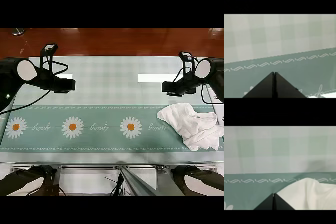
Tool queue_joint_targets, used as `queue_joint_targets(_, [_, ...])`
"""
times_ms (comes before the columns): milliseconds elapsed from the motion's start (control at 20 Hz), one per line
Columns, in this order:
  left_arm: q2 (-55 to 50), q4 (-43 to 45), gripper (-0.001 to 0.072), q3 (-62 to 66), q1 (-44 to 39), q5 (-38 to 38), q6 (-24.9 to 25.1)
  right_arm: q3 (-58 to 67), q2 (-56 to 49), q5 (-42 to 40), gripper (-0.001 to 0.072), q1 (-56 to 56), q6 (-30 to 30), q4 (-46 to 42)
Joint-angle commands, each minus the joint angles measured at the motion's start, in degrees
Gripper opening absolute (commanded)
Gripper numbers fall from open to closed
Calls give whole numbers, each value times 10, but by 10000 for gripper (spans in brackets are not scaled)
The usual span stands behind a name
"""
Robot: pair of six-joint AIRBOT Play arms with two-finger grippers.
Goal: Fold the shirts.
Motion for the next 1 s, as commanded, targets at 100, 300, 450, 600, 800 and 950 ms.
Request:
queue_joint_targets(100, [0,0,22,0,1,0,0,0,0,0,27,0,0,0])
queue_joint_targets(300, [0,0,21,0,1,0,0,0,0,0,27,0,0,0])
queue_joint_targets(450, [0,0,21,0,1,0,0,0,0,0,26,0,0,0])
queue_joint_targets(600, [0,0,21,0,1,0,0,0,0,0,27,0,0,0])
queue_joint_targets(800, [-1,0,21,0,1,0,0,0,0,0,27,0,0,0])
queue_joint_targets(950, [-4,0,21,0,1,14,0,0,0,-3,26,0,1,0])
